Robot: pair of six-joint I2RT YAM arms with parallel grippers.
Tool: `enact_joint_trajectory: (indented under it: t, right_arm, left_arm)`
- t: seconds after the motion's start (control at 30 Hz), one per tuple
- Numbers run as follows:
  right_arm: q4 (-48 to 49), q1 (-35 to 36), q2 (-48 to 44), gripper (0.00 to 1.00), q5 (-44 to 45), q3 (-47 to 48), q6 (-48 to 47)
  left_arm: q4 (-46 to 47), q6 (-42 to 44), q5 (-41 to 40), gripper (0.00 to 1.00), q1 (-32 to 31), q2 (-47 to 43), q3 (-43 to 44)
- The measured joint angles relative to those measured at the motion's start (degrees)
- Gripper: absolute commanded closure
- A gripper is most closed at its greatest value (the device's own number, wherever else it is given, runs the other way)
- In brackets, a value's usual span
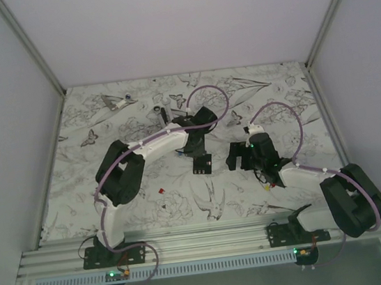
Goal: Snap on the fuse box
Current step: Install the fuse at the fuse box base.
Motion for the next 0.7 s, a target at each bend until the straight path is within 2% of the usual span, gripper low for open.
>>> enact_joint_trajectory:
  t: [0.7]
  right_arm:
    - [0.1,0.0,0.2,0.0,-0.7,0.0,0.2]
  left_arm:
    - [-6.1,1.6,5.1,1.0,1.9,4.3,6.4]
